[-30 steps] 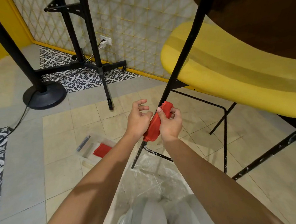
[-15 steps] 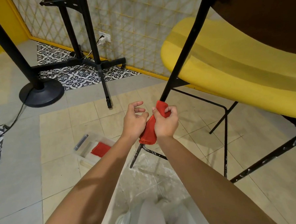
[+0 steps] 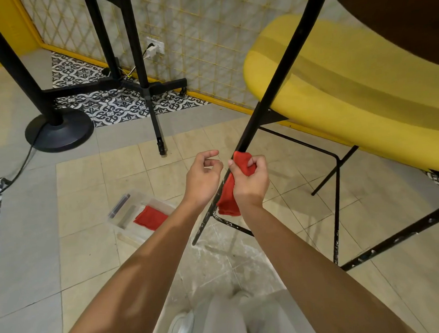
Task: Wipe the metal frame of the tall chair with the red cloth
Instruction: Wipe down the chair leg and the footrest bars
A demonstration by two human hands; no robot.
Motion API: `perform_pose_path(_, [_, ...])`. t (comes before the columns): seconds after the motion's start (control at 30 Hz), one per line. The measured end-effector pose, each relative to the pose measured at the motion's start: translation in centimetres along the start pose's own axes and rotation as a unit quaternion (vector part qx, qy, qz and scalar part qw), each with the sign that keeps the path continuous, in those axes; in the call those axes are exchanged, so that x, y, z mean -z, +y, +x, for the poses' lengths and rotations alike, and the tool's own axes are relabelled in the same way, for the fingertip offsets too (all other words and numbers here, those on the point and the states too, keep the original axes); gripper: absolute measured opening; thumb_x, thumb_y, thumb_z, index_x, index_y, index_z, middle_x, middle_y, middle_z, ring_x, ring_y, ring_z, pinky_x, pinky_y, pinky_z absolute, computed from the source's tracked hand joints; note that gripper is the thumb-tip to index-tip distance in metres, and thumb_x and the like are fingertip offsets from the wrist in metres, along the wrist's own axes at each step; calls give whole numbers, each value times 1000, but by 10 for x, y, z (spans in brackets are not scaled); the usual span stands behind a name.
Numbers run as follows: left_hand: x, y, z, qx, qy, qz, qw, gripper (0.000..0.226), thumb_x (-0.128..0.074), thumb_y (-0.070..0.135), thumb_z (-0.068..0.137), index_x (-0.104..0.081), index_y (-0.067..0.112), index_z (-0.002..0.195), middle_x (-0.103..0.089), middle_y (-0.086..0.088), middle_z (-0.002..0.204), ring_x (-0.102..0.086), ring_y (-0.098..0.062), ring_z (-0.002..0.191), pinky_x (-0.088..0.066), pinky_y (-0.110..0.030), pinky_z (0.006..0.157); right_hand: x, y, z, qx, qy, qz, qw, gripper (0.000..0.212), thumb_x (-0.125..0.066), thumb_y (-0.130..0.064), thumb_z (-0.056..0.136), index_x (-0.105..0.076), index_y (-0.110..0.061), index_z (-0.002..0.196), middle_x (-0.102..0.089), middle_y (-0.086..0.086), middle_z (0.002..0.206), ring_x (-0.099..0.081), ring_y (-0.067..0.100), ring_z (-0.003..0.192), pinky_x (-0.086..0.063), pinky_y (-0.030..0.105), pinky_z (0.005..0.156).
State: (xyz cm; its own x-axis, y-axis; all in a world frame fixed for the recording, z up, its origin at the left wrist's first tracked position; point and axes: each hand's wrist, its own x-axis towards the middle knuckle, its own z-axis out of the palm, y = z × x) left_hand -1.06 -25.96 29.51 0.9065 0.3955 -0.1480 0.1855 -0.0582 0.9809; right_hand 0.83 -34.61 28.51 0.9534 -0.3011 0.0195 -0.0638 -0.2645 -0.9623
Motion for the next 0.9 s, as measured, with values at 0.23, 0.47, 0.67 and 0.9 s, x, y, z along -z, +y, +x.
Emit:
perform_pose_path(0.23, [0,-5,-2,8,1,9,1000,27,-52,20,93,-56,25,119,-54,13,90,-52,-2,79,-40,-14,69,13,4,1,-23,-38,21,999,37,-77,-29,75,-40,-32,74,-60,4,99,-57,24,93,-45,30,75])
perform_pose_path(0.47, [-1,7,6,1,16,-30,999,25,-55,17,90,-57,26,114,-56,10,86,-52,-3,79,-40,-17,70,30,-25,11,10,-26,127,991,25,-71,-30,80,-54,-32,97,-60,-14,93,-60,11,89,-53,33,81])
perform_pose_path(0.67, [-6,10,3,-5,4,-29,1000,25,-54,18,90,-58,26,114,-56,7,91,-53,-5,83,-43,-21,78,29,-2,11,-25,-106,21,994,26,-61,-48,84,-62,-35,107,-61,7,112,-60,24,101,-52,40,89])
perform_pose_path(0.9, [-11,17,6,-12,3,-42,999,24,-54,18,90,-58,28,112,-57,4,93,-54,-7,83,-41,-18,73,35,-23,16,5,-123,95,988,25,-46,-35,97,-49,-33,121,-61,-1,112,-62,18,100,-53,31,83])
